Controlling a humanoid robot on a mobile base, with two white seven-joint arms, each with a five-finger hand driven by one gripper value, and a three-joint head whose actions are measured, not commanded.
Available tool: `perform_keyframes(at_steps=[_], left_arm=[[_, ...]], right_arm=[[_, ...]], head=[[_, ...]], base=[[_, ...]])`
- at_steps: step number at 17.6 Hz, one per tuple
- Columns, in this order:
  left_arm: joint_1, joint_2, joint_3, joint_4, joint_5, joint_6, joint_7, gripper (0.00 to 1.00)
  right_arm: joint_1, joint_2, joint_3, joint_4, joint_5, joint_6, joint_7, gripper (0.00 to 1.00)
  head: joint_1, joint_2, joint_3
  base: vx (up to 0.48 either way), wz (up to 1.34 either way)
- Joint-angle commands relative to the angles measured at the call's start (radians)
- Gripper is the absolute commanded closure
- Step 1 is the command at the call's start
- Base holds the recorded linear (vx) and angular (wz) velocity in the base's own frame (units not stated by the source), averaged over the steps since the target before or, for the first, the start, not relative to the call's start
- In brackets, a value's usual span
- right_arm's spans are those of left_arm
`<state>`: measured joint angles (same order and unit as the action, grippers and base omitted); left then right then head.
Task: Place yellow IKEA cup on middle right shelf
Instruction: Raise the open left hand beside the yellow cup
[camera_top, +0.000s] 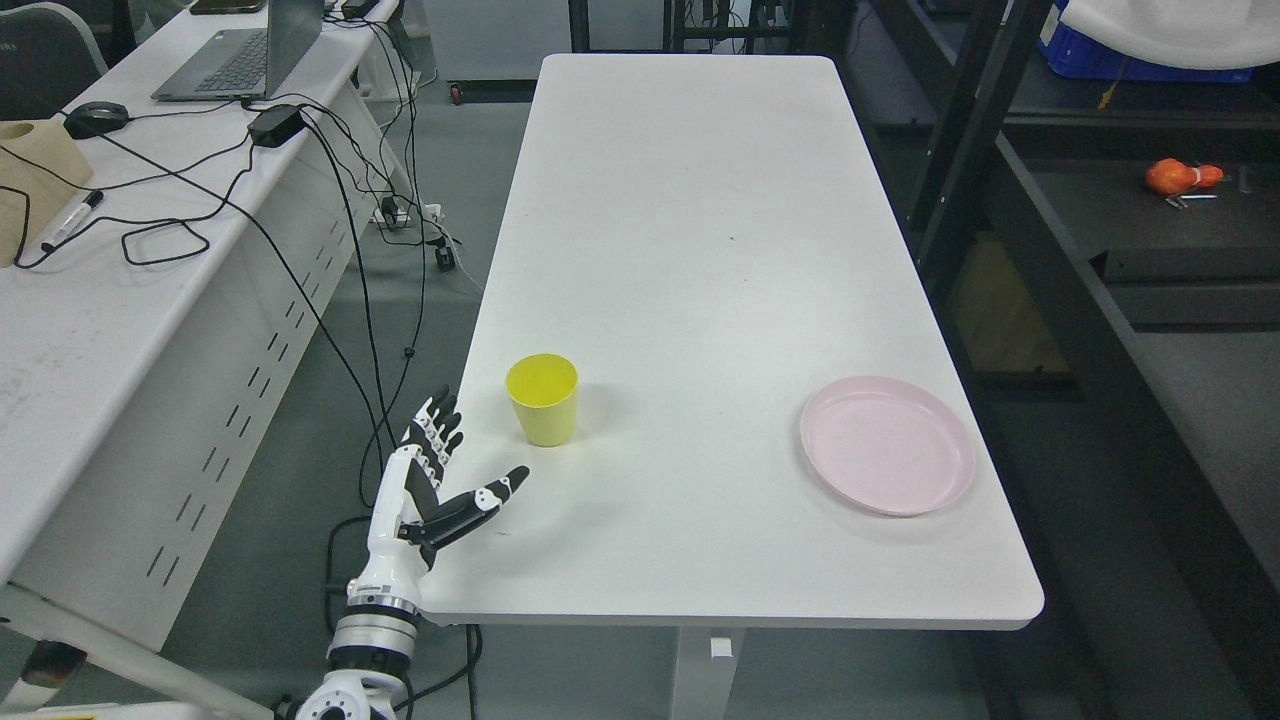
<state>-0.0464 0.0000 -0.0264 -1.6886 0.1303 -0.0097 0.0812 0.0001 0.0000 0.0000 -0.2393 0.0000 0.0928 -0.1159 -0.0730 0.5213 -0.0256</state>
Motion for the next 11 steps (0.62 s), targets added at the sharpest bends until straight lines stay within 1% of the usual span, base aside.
perform_keyframes(at_steps=[1, 3, 5, 7, 11], left_arm=[[0.003, 0.017, -0.013, -0.013, 0.0, -0.051, -0.001, 0.01], [-0.006, 0.017, -0.01, -0.006, 0.015, -0.053, -0.001, 0.01], [-0.016, 0.017, -0.01, 0.021, 0.081, -0.061, -0.001, 0.01], [-0.032, 0.017, -0.004, 0.062, 0.088, -0.052, 0.0, 0.01], [-0.038, 0.017, 0.025, 0.089, 0.089, -0.039, 0.008, 0.01]], right_arm=[[0.014, -0.017, 0.017, 0.0, -0.025, 0.001, -0.001, 0.01], [0.014, -0.017, 0.017, 0.0, -0.025, 0.001, -0.001, 0.01], [0.014, -0.017, 0.017, 0.0, -0.025, 0.001, -0.001, 0.01], [0.014, -0.017, 0.017, 0.0, -0.025, 0.001, -0.001, 0.01], [0.014, -0.017, 0.017, 0.0, -0.025, 0.001, -0.001, 0.01]], head=[[0.0, 0.0, 0.0], [0.0, 0.0, 0.0], [0.0, 0.0, 0.0], [0.0, 0.0, 0.0], [0.0, 0.0, 0.0]], base=[[0.0, 0.0], [0.0, 0.0], [0.0, 0.0], [0.0, 0.0], [0.018, 0.0]])
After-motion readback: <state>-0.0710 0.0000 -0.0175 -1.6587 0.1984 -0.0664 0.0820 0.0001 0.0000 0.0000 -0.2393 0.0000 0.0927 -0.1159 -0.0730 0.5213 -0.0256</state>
